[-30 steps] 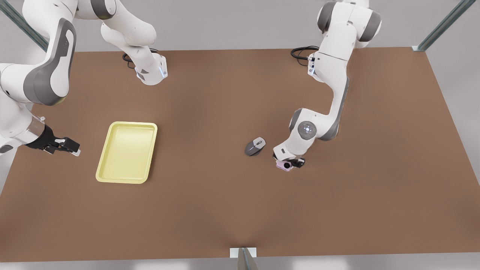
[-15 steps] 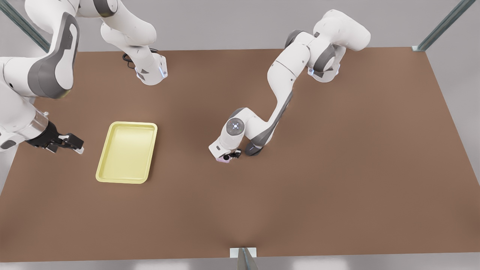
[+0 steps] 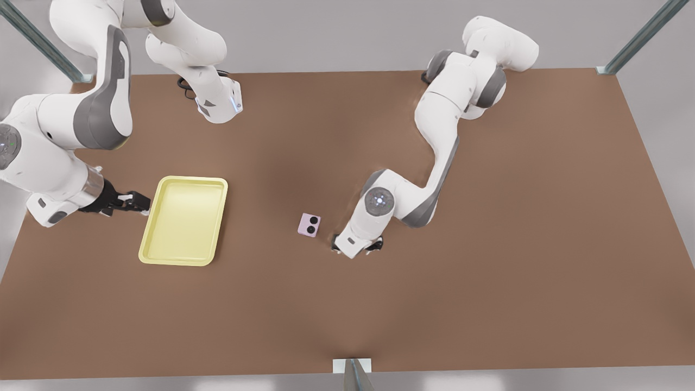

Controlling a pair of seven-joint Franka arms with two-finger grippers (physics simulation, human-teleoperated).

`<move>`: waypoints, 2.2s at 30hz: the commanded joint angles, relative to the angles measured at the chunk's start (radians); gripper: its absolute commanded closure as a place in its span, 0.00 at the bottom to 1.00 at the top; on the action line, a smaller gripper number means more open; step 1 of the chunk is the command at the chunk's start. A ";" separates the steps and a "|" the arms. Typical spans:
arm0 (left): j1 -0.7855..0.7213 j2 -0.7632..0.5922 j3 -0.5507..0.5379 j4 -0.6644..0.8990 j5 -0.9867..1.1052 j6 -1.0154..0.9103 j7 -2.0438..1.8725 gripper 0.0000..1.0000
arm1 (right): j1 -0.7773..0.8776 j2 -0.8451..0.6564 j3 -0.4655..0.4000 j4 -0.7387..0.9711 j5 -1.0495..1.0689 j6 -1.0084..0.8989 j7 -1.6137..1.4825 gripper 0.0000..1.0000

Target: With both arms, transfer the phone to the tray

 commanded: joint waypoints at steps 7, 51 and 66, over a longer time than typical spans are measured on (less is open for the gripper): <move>0.468 -0.599 -0.145 -0.263 0.169 -0.604 0.462 0.00 | 0.418 0.163 -0.037 -0.014 0.030 0.192 0.381 0.00; 0.465 -0.631 -0.106 -0.332 0.175 -0.512 0.565 0.00 | 0.588 0.525 -0.052 -0.195 0.024 0.684 0.802 0.00; 0.466 -0.613 -0.100 -0.335 0.178 -0.503 0.564 0.00 | 0.587 0.483 -0.006 -0.307 0.033 0.761 0.780 0.00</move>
